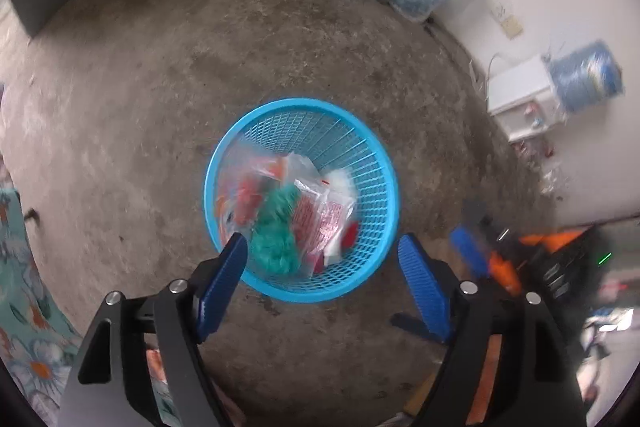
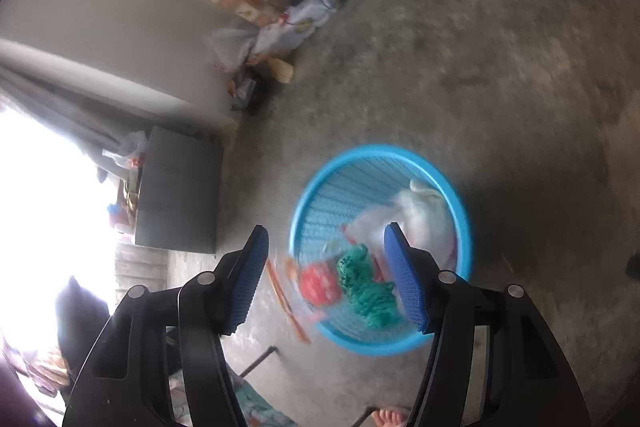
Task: Collect trash
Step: 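Move both tools back over the bed toward the bottle and cup, then grasp the clear plastic bottle with the right tool and lift it, then grasp the white paper cup with the left tool and lift it, then hold the paper cup in the left tool while the right tool holds the bottle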
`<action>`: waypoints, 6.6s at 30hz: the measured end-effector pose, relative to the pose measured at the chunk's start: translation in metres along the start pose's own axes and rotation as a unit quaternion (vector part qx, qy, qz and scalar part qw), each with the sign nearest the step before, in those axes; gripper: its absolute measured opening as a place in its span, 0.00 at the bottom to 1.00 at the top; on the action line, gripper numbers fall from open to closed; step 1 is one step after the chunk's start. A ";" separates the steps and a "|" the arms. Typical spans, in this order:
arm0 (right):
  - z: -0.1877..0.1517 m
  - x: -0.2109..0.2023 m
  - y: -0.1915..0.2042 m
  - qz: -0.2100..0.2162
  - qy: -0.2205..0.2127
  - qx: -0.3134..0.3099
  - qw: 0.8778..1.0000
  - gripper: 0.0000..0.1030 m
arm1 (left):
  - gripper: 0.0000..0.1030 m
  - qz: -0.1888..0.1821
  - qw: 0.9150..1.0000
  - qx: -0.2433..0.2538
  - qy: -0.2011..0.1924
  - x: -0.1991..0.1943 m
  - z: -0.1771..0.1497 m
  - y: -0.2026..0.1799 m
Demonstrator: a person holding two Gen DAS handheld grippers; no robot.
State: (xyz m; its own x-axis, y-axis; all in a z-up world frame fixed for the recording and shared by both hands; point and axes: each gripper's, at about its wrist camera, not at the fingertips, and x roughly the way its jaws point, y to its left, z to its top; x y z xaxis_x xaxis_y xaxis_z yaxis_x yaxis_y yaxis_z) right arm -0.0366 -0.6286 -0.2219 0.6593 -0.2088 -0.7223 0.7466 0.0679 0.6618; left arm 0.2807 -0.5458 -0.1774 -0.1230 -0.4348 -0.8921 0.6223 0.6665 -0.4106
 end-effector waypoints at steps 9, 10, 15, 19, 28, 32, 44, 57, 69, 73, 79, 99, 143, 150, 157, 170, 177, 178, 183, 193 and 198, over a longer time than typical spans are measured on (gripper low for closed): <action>-0.020 -0.047 0.009 0.015 -0.032 -0.011 0.999 0.61 | 0.75 -0.071 0.996 -0.008 -0.051 -0.087 -0.024 0.001; -0.020 -0.052 0.016 0.021 -0.036 -0.018 0.999 0.63 | 0.75 -0.088 0.994 -0.009 -0.059 -0.104 -0.030 0.002; -0.033 -0.086 0.061 0.068 -0.037 -0.070 0.995 0.68 | 0.82 -0.150 0.979 0.002 -0.134 -0.206 -0.081 0.018; -0.044 -0.100 0.092 0.100 -0.018 -0.088 0.991 0.74 | 0.88 -0.138 0.969 -0.007 -0.203 -0.276 -0.149 0.048; -0.112 -0.098 0.198 0.144 0.081 -0.197 0.966 0.79 | 0.93 0.010 0.940 -0.135 -0.313 -0.358 -0.316 0.158; -0.176 -0.091 0.265 0.173 0.131 -0.262 0.940 0.82 | 0.93 0.057 0.917 -0.197 -0.342 -0.380 -0.373 0.194; -0.431 -0.025 0.425 0.221 0.314 -0.402 0.831 0.86 | 0.93 0.178 0.844 -0.310 -0.400 -0.436 -0.491 0.283; -0.518 0.079 0.454 0.134 0.381 -0.345 0.847 0.78 | 0.94 0.201 0.811 -0.352 -0.422 -0.448 -0.540 0.322; -0.518 0.066 0.449 0.159 0.439 -0.362 0.807 0.60 | 0.94 0.200 0.807 -0.353 -0.428 -0.452 -0.547 0.321; -0.505 0.033 0.423 0.160 0.494 -0.399 0.756 0.60 | 0.94 0.200 0.805 -0.355 -0.431 -0.453 -0.548 0.321; -0.437 -0.027 0.347 0.149 0.524 -0.405 0.735 0.60 | 0.94 0.189 0.819 -0.337 -0.424 -0.448 -0.529 0.313; -0.281 -0.092 0.265 0.116 0.330 -0.420 0.838 0.59 | 0.94 0.249 0.902 -0.092 -0.340 -0.389 -0.261 0.270; -0.278 -0.099 0.236 0.133 0.329 -0.396 0.847 0.59 | 0.57 0.264 0.906 -0.038 -0.328 -0.378 -0.222 0.278; -0.272 -0.091 0.233 0.148 0.341 -0.384 0.845 0.60 | 0.08 0.266 0.913 -0.078 -0.300 -0.345 -0.165 0.314; -0.267 -0.089 0.228 0.159 0.346 -0.379 0.843 0.60 | 0.04 0.195 0.935 -0.107 -0.277 -0.386 -0.223 0.281; -0.277 -0.100 0.231 0.145 0.329 -0.405 0.841 0.60 | 0.04 0.042 0.980 -0.170 -0.100 -0.417 -0.414 0.224; -0.291 -0.106 0.242 0.119 0.311 -0.419 0.844 0.60 | 0.04 0.004 0.965 -0.245 -0.095 -0.400 -0.419 0.255; -0.293 -0.105 0.243 0.115 0.311 -0.421 0.844 0.60 | 0.07 -0.003 0.963 -0.246 -0.106 -0.400 -0.415 0.256; -0.299 -0.104 0.247 0.102 0.311 -0.421 0.846 0.60 | 0.37 -0.023 0.960 -0.242 -0.141 -0.412 -0.390 0.254; -0.303 -0.104 0.245 0.097 0.312 -0.420 0.847 0.60 | 0.56 -0.064 0.913 -0.295 -0.276 -0.449 -0.376 0.282; -0.302 -0.105 0.243 0.097 0.312 -0.417 0.848 0.60 | 0.67 -0.029 0.889 -0.254 -0.379 -0.477 -0.409 0.267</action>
State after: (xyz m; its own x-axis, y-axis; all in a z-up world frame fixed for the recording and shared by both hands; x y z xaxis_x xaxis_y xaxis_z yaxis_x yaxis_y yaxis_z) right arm 0.1030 -0.2951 -0.0460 0.5013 0.4245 -0.7540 0.2503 0.7630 0.5959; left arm 0.1891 0.0870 0.0614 0.5331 -0.6329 -0.5614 0.1796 0.7332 -0.6559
